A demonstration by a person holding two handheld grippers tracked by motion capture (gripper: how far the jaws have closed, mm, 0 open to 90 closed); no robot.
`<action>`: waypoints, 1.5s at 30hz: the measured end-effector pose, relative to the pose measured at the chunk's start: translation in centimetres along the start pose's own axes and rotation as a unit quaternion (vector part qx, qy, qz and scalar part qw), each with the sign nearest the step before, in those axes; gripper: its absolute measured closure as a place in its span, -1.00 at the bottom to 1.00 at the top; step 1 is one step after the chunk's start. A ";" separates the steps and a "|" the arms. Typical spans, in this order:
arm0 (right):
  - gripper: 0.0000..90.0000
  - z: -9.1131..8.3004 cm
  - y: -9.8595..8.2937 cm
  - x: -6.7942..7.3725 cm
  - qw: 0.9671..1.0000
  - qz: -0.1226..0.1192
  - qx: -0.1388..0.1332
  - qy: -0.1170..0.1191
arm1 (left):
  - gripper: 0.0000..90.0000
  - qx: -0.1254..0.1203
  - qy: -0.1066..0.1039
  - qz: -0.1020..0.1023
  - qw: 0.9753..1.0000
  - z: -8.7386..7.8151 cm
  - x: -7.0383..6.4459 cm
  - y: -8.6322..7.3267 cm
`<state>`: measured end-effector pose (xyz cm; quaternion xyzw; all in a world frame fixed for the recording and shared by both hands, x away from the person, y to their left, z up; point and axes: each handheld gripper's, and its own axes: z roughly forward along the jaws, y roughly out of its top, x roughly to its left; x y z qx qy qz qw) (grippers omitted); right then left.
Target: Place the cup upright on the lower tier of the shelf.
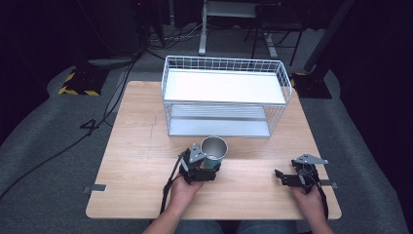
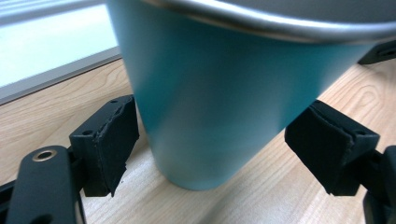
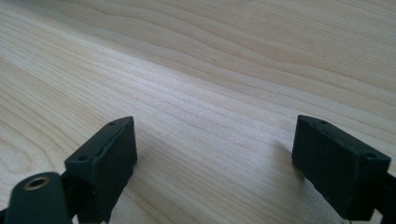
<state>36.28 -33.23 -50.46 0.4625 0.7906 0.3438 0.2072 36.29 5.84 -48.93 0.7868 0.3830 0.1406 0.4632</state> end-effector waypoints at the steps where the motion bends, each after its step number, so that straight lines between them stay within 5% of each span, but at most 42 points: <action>1: -0.68 0.0 0.0 0.0 1.000 0.000 -0.001 -0.001 | -0.60 0.000 0.001 0.000 1.000 0.1 -0.1 0.0; 30: -0.68 -0.1 -0.1 0.0 1.000 0.001 0.000 -0.004 | -0.52 -0.009 0.017 0.014 1.000 1.1 -0.2 0.2; 45: -0.68 -0.1 -0.1 0.0 1.000 0.002 0.000 -0.004 | -0.52 -0.034 0.003 0.034 0.999 0.1 -1.4 2.1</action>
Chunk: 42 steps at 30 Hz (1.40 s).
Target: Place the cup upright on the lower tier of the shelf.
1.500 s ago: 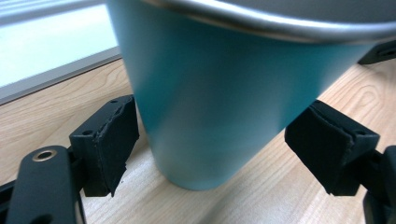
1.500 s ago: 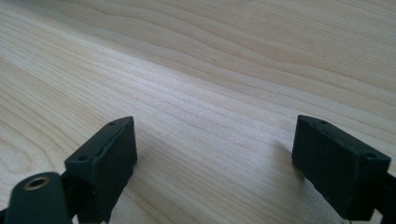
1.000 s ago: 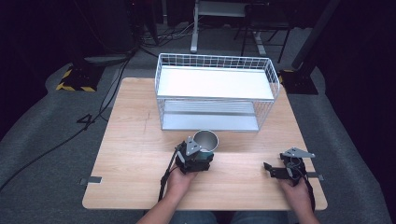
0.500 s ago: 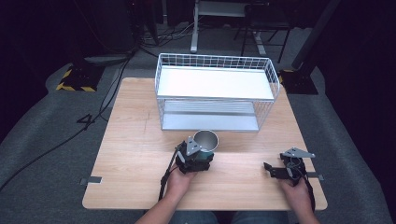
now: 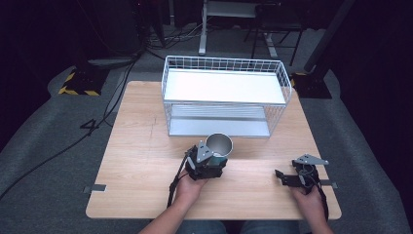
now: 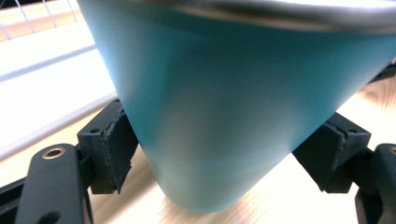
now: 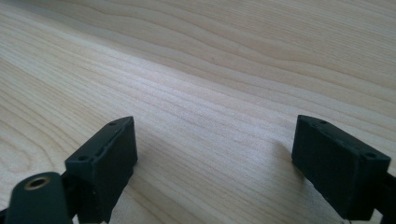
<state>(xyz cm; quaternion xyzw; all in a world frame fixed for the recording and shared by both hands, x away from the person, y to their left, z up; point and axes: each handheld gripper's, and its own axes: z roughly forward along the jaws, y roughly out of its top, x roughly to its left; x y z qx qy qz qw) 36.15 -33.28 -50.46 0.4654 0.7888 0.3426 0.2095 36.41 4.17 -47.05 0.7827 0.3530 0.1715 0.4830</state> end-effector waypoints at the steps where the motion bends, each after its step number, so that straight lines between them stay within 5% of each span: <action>1: -0.68 0.0 0.0 0.0 1.000 0.000 0.000 0.000 | -0.52 0.000 0.000 0.003 1.000 0.0 0.0 0.2; 14: -0.68 0.0 0.0 0.0 1.000 0.000 0.000 0.000 | -0.52 0.000 0.010 -0.022 1.000 0.8 1.7 2.9; 30: -0.68 0.1 0.0 0.0 1.000 0.000 -0.001 0.000 | -0.52 -0.028 0.028 -0.072 0.997 2.9 4.3 3.8; 37: -0.68 0.1 0.1 0.0 1.000 0.000 -0.002 0.000 | -0.52 -0.055 0.040 -0.085 0.994 3.5 5.3 4.3; 42: -0.68 0.1 0.1 0.0 1.000 0.000 0.000 0.001 | -0.52 -0.045 0.049 -0.080 0.995 4.2 6.0 4.8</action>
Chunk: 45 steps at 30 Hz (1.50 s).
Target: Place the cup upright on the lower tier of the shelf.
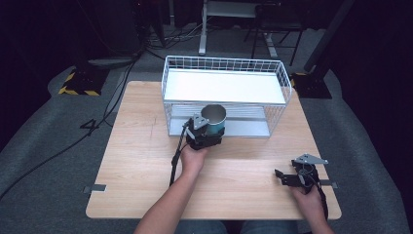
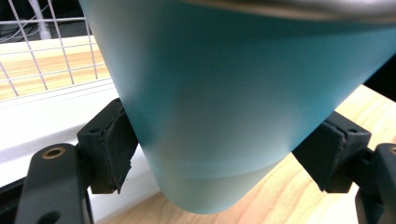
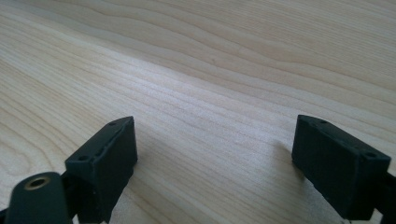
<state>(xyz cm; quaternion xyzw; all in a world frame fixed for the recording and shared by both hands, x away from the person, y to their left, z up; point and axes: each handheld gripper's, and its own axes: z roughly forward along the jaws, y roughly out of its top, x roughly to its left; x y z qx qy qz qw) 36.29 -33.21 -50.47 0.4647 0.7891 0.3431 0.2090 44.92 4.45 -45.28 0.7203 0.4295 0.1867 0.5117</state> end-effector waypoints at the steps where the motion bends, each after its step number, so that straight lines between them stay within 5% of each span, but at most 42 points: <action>1: -0.68 0.0 0.0 0.0 1.000 0.000 0.000 0.000 | -0.52 -0.002 0.001 0.000 1.000 0.1 0.0 0.1; 17: -0.68 0.1 0.1 0.0 1.000 0.000 0.000 0.001 | -0.52 -0.001 0.038 0.026 0.999 2.8 1.6 1.0; 32: -0.68 0.2 0.2 -0.1 1.000 0.000 0.001 0.001 | -0.52 -0.014 0.047 0.009 0.999 5.3 2.5 0.8; 45: -0.68 0.2 0.2 -0.1 1.000 0.000 0.001 0.001 | -0.52 0.005 0.044 0.005 0.999 7.7 1.8 0.8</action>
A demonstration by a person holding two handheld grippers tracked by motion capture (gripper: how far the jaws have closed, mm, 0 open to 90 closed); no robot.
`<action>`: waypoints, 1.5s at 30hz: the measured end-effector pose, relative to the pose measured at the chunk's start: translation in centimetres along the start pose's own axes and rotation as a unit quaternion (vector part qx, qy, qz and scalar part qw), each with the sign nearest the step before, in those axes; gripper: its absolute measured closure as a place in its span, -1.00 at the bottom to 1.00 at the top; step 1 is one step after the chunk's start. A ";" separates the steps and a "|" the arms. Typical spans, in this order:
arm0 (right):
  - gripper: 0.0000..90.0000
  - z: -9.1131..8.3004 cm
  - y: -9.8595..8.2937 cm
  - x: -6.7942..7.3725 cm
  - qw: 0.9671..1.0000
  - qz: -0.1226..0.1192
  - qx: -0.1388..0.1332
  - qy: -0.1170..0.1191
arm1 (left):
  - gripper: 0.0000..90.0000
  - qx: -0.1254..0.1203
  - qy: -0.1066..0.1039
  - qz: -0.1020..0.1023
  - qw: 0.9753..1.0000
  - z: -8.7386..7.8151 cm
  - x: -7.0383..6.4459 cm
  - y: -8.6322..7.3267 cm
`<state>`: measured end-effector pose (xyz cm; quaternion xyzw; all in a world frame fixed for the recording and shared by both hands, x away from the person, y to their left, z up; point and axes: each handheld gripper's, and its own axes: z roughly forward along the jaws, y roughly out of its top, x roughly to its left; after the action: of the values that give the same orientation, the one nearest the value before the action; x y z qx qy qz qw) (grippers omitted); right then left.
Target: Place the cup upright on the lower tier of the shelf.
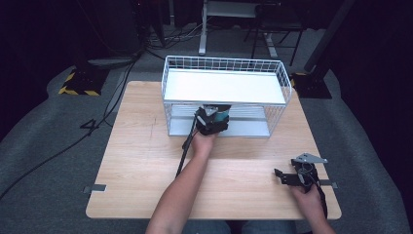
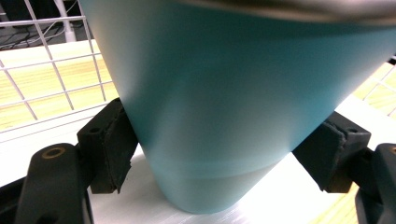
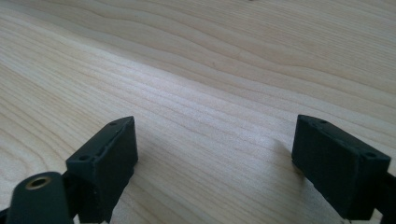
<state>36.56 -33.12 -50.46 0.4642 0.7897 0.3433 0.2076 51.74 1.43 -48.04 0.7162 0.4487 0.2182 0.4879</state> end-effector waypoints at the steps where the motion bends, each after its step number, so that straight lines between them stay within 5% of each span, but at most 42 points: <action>1: -0.68 0.0 0.0 0.0 1.000 0.000 0.000 0.000 | -0.52 0.000 0.001 -0.001 1.000 0.0 0.0 0.0; 8: -0.68 0.0 0.0 0.0 1.000 0.000 0.000 0.000 | -0.52 0.009 0.020 0.015 1.000 0.4 -0.1 -0.2; 26: -0.68 0.0 0.0 0.0 1.000 0.000 0.000 0.000 | -0.58 0.012 0.015 0.020 1.000 0.3 0.1 -0.4; 37: -0.68 0.0 0.0 0.0 1.000 0.000 0.000 0.000 | -0.79 0.009 0.026 0.009 1.000 0.1 0.3 -0.4; 45: -0.67 0.0 0.0 0.0 1.000 0.000 0.000 0.000 | -0.97 0.002 0.019 -0.004 1.000 -1.7 0.8 -0.2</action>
<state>36.56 -33.12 -50.46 0.4640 0.7897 0.3432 0.2079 50.76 2.96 -47.64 0.7111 0.4608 0.2288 0.4791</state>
